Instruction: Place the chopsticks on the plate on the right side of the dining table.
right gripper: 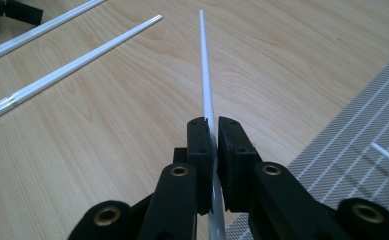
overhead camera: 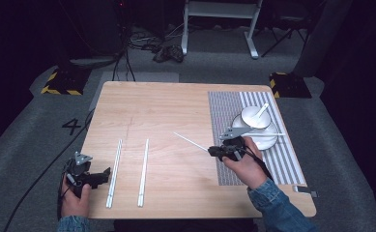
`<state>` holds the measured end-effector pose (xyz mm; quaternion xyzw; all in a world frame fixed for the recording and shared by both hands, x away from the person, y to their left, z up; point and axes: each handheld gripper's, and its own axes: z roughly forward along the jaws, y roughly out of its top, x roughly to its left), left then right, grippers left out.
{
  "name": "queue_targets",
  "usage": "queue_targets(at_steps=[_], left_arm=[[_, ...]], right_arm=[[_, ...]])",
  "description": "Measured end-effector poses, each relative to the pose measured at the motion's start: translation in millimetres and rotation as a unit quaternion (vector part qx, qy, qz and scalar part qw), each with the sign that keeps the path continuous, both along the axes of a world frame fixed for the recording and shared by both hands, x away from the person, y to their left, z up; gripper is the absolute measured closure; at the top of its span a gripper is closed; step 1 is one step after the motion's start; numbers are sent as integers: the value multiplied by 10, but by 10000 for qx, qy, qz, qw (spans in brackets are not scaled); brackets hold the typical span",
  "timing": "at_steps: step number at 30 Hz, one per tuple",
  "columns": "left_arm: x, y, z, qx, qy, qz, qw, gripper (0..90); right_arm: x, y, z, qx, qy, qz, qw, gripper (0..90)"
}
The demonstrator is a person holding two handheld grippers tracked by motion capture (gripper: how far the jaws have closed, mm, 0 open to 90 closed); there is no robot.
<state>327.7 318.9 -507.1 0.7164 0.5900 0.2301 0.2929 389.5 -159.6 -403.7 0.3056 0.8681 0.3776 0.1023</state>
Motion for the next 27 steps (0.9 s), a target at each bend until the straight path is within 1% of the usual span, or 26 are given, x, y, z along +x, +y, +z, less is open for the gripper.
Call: queue_targets(at_steps=[7,10,14,16,20,24,27], left_arm=[[3,3,2,14,17,-18,10000,0],[3,3,2,14,16,-18,10000,0],[3,3,2,14,16,-17,10000,0],[6,-2,1,3,14,3,10000,0],[10,-5,0,-6,5,20,10000,0],[10,-6,0,-6,6,29,10000,0],[10,-6,0,-6,6,29,10000,0]], right_arm=[[64,-279,110,36,-170,-346,9992,853],[96,-434,144,53,-227,-526,9983,853],[150,-639,150,17,-241,-761,9968,853],[178,-743,138,2,-225,-917,9955,853],[223,-927,88,-25,-207,-1118,9935,853],[278,-1054,19,-5,-189,-1284,9915,853],[330,-1144,-54,-66,-171,-1374,9903,853]])
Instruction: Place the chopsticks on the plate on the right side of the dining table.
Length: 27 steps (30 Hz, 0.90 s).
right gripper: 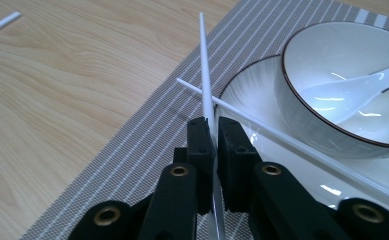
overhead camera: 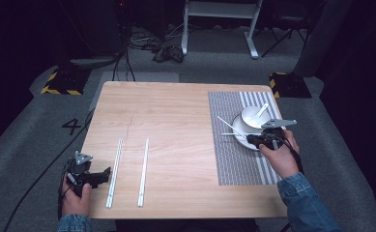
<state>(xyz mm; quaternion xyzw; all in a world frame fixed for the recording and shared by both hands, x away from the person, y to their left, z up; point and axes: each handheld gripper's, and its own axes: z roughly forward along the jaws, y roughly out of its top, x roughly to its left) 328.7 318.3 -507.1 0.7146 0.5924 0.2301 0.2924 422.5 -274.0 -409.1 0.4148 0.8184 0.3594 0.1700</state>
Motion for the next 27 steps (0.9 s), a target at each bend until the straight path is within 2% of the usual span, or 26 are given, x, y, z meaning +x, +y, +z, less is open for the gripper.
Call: queue_targets(at_steps=[11,27], left_arm=[[2,1,0,2,-2,4,10000,0],[2,1,0,3,-4,2,10000,0]], right_arm=[[140,-234,-232,-240,192,-272,9992,853],[231,-412,-384,-333,273,-424,9982,847]])
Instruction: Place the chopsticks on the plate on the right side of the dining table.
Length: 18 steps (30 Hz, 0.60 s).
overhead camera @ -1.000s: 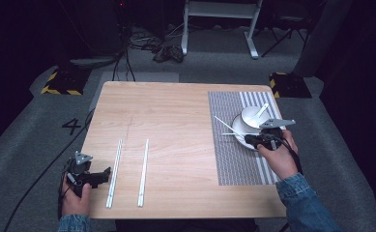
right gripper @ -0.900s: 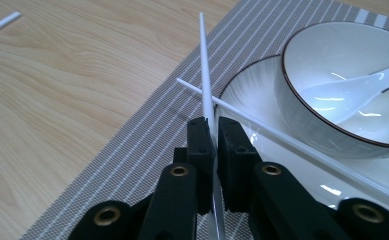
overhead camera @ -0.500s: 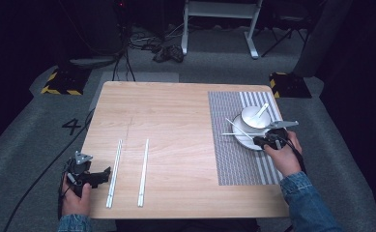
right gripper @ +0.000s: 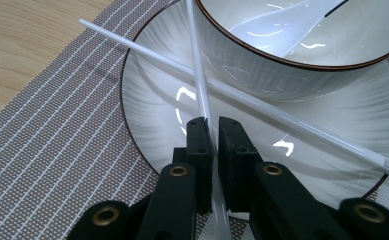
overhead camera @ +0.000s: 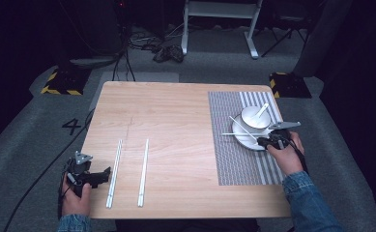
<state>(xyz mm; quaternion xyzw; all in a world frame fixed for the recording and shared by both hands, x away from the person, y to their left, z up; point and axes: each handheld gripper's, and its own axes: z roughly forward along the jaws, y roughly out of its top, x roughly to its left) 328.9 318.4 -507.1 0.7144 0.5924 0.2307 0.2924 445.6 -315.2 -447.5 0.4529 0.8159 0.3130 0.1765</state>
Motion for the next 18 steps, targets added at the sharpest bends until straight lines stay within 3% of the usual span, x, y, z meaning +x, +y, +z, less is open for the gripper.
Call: queue_targets(at_steps=[5,8,18], left_arm=[[0,0,0,0,3,2,10000,0],[0,0,0,1,-1,0,10000,0],[0,0,0,0,3,-1,10000,0]], right_arm=[[15,-32,-7,-75,-49,-46,9999,841],[20,-58,-8,-136,-132,-100,9998,768],[-9,-73,-35,-149,-176,-129,9997,685]])
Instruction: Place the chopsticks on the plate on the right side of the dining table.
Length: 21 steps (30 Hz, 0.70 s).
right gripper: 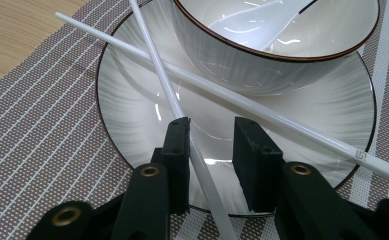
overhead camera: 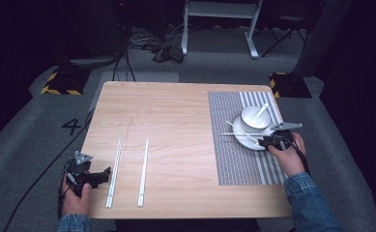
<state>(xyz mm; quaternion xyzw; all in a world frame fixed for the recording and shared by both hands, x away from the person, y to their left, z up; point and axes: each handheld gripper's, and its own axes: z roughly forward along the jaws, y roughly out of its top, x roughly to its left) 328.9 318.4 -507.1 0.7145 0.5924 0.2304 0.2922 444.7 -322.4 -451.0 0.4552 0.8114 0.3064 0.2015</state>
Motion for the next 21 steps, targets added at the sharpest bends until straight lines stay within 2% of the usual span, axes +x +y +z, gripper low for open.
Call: queue_targets(at_steps=[9,14,21], left_arm=[[1,0,0,0,-3,1,10000,0],[0,0,0,0,-4,1,10000,0],[2,1,0,-3,1,5,10000,0]], right_arm=[[-52,-9,38,20,-124,-34,9999,603],[-92,20,-3,-105,-53,61,9999,575],[-116,6,2,-134,-82,38,9999,557]])
